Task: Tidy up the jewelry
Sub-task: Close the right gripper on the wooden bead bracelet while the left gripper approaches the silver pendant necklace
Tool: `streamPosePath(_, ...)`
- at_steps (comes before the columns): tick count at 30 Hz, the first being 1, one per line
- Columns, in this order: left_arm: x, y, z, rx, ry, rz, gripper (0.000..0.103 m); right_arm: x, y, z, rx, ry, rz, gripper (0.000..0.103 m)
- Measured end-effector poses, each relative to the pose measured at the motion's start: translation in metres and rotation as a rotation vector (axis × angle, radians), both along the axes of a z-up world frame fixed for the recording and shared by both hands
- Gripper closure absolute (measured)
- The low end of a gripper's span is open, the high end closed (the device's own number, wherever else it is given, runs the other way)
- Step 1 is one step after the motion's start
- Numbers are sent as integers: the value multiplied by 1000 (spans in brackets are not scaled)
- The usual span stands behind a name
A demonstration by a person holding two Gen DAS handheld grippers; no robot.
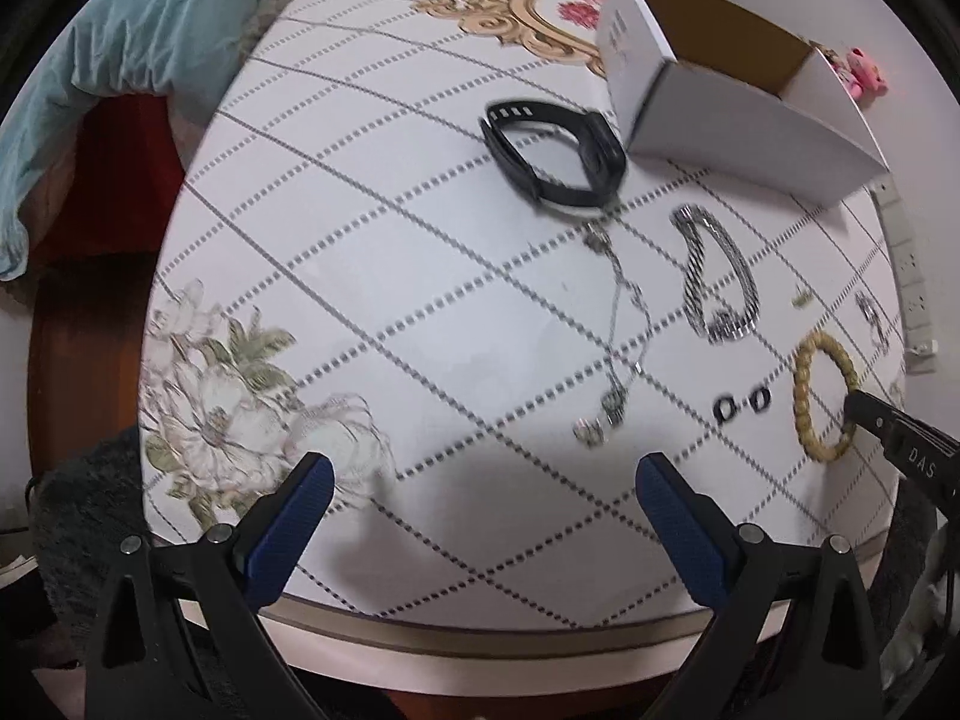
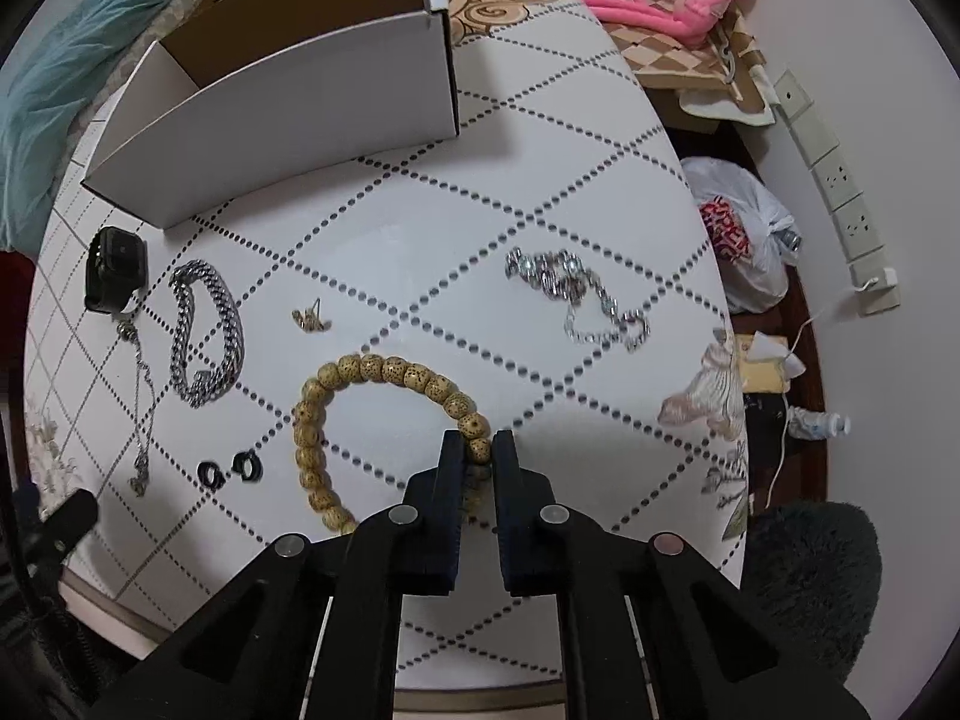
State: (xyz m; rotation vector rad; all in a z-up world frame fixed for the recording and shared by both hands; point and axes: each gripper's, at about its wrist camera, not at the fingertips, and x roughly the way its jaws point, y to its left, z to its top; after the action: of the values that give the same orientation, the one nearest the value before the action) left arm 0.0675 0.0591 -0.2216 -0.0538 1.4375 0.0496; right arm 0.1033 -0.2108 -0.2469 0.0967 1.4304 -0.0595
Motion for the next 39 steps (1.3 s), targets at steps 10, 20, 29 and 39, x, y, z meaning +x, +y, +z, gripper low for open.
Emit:
streamPosePath(10,2,-26,-16,-67,-10,-88,33,-16,-6,1,1,10,-22,94)
streamPosePath(20,29,-63,-16,2,-68,-181,84,-13,-8,0,-12,10,-21,93)
streamPosePath(29,30,-75,7,-35,-115,-190,103,-15,-6,3,4,-9,-32,94)
streamPosePath(39,16,-60,96,-163,-225,-154,103,-12,-1,63,113,-141,-17,94)
